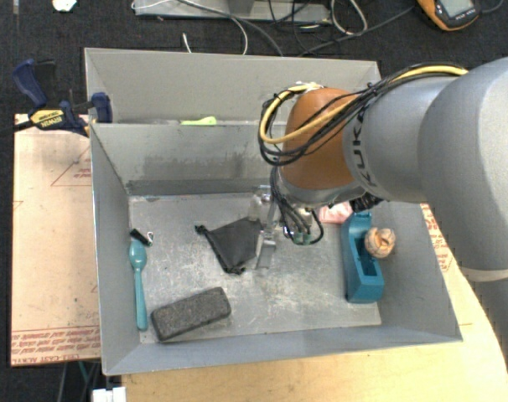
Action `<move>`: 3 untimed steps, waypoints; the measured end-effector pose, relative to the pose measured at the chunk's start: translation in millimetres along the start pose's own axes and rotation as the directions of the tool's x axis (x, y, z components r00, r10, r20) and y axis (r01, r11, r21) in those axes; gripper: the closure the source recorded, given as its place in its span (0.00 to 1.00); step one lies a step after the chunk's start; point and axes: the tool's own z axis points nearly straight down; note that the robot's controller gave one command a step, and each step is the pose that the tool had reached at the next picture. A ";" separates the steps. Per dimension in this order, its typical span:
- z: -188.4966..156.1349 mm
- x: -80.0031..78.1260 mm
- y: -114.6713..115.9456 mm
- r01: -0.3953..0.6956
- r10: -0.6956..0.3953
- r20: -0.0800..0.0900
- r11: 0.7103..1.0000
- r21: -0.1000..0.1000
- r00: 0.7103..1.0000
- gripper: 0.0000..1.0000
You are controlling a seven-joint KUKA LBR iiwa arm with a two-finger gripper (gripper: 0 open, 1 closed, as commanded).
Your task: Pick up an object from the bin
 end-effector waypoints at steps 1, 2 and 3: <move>17.5 4.7 -3.6 0.010 -0.010 -0.003 1.000 -0.001 1.000 0.00; 17.5 13.9 2.2 0.035 -0.035 0.005 0.999 -0.002 0.999 0.00; 18.6 6.7 -0.6 0.021 -0.021 0.005 1.000 -0.004 1.000 1.00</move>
Offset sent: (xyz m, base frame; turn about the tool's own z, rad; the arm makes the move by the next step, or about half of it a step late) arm -0.0141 0.0033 -0.0183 -0.0356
